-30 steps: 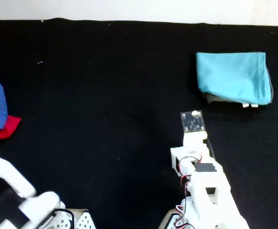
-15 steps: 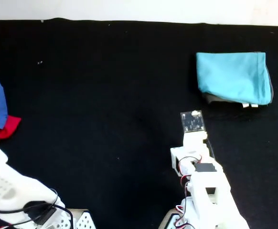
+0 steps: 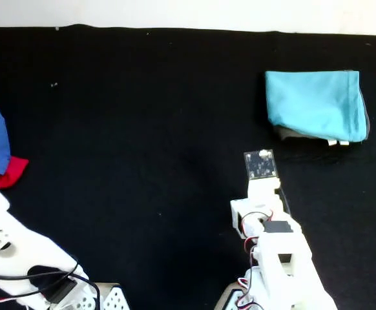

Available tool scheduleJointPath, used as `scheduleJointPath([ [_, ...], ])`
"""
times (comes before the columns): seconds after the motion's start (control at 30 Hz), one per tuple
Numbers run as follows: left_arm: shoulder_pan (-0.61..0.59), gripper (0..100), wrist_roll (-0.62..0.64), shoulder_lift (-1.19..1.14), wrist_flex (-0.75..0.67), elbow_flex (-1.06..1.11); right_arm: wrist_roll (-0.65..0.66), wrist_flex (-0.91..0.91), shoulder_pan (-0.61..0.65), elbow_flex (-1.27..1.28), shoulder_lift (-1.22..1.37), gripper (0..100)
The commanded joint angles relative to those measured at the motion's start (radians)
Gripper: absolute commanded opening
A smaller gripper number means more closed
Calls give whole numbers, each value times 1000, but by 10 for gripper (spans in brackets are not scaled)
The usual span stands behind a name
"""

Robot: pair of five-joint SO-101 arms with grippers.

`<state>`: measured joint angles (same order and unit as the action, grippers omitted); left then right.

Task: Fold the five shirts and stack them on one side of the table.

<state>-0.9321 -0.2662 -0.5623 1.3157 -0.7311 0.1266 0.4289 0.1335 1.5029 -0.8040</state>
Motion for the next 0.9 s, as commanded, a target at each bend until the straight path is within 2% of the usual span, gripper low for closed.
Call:
scheduleJointPath([
  [0.0,68,8,5,12,55,-108,0,-16,1,-2,-4,44],
  [0.17,196,8,5,12,244,-337,0,-16,1,-2,-4,44],
  [0.37,406,8,5,12,446,-664,0,-16,1,-2,-4,44],
  [0.6,628,8,5,19,453,-937,0,-18,1,-2,-4,44],
  [0.77,852,8,3,177,442,-928,0,-18,1,-2,-4,44],
  [0.87,1012,8,3,275,370,-928,0,-18,1,-2,-4,44],
])
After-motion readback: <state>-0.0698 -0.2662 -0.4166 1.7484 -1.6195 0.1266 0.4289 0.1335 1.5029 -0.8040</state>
